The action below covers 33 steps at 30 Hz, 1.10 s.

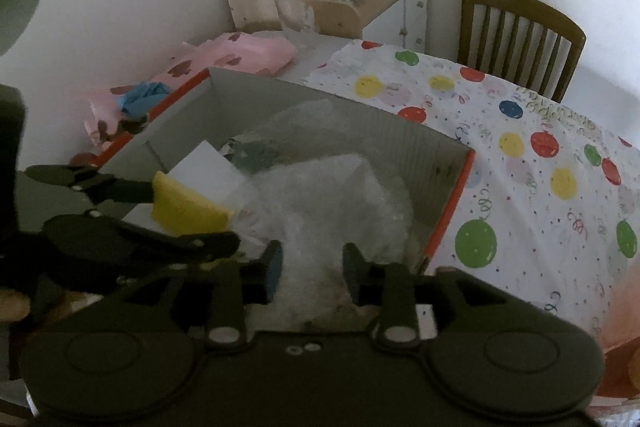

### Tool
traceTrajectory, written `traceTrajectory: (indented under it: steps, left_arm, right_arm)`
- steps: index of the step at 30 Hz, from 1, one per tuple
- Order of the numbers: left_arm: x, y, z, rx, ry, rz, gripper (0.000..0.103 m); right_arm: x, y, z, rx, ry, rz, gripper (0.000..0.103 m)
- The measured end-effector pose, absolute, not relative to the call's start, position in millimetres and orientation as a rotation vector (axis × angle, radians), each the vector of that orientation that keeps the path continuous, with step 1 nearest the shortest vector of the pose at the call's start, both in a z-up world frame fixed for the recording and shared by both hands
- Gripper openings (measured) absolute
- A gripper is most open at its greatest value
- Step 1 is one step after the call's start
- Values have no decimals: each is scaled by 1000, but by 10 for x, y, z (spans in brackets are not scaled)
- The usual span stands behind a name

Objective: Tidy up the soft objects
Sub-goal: 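Lower the bubble wrap and yellow cloth into the box and open both grippers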

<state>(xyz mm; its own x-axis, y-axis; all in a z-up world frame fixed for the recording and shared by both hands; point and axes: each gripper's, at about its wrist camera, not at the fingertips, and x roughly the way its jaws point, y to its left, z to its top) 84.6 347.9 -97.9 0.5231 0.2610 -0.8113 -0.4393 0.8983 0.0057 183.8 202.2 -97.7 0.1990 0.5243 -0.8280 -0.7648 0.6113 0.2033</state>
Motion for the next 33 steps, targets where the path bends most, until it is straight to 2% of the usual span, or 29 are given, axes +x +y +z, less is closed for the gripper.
traceTrajectory:
  steps: [1,3,6,9,11,18,21,24,33]
  left_arm:
    - [840,3480,-976,-215,927,424,90]
    - [833,3479,-970,-226,924,427,90]
    - [810,3472,-954,-228,917,432,90]
    - [773,3457,-937,-232,909,432,90]
    - [744,3436,-925,-228,907,433,90]
    - [614,3382,-891,-227,897,432,90]
    - [548,3362,-879,-231,892,432,91]
    - [493,3357,-867,-248,877,426,98]
    - [375,3250,-686,-247,809,414,99]
  right_arm:
    - [1821,2004,-957,-280,1019,921,48]
    - [1787,1972,-922,-289,1002,925,54]
    - [1754,1927,-882,-293,994,929,56]
    - [1730,1863,-832,-275,986,933,64]
    - [1709,1818,-794,-269,978,939,64]
    - [1620,1677,-683,-236,951,959,80]
    - [1583,1615,-641,-222,942,970,82]
    - [1544,1543,-595,-211,929,974,86]
    - [1446,1268,-424,-173,887,988,96]
